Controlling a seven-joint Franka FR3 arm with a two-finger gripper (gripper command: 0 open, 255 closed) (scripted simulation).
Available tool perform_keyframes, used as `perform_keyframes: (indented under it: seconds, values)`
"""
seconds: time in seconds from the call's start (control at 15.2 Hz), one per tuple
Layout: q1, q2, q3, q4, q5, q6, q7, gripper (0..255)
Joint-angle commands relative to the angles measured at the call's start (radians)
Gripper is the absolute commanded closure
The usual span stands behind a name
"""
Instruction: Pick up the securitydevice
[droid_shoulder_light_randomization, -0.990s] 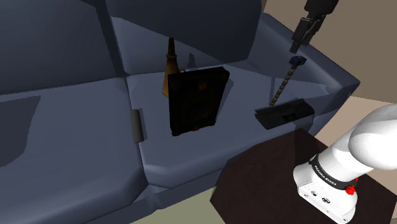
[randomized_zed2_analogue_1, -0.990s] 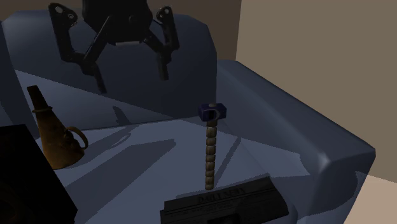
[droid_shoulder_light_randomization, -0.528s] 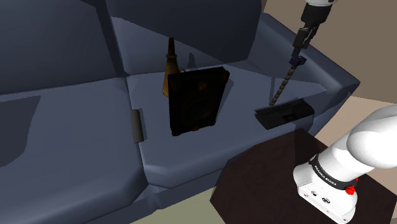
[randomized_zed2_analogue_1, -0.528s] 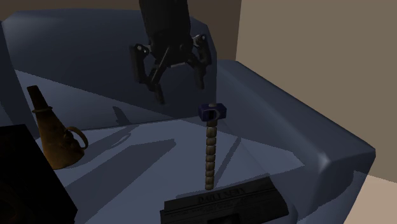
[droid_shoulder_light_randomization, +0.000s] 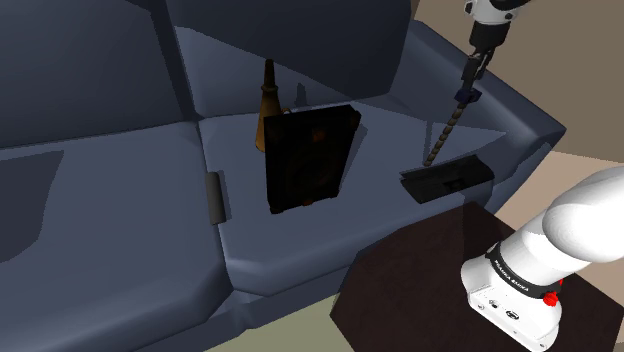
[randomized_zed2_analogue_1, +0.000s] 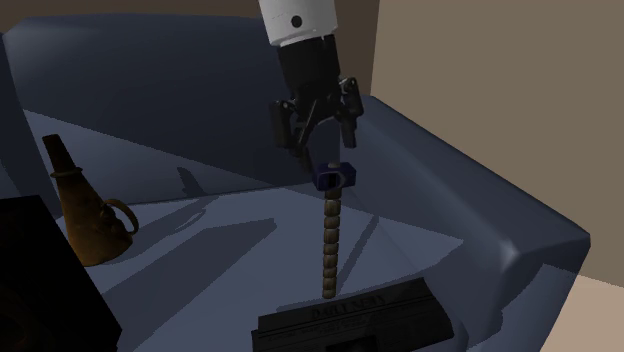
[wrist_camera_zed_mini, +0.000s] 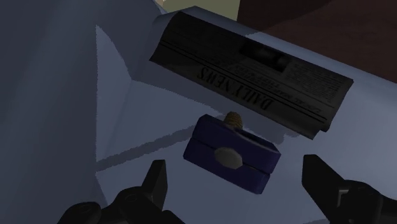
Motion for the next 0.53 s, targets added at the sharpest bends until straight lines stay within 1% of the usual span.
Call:
perform_keyframes:
  seconds: [0.0,0.33,0.46]
  values:
    - [-0.002,0.017,-0.007,-0.008,-0.006,0.025,-0.004,0]
    - [-0.005,0.035,-0.014,-0.067,-0.014,0.101,0.011,0]
    - [-0.005,0.035,-0.014,-0.067,-0.014,0.101,0.011,0]
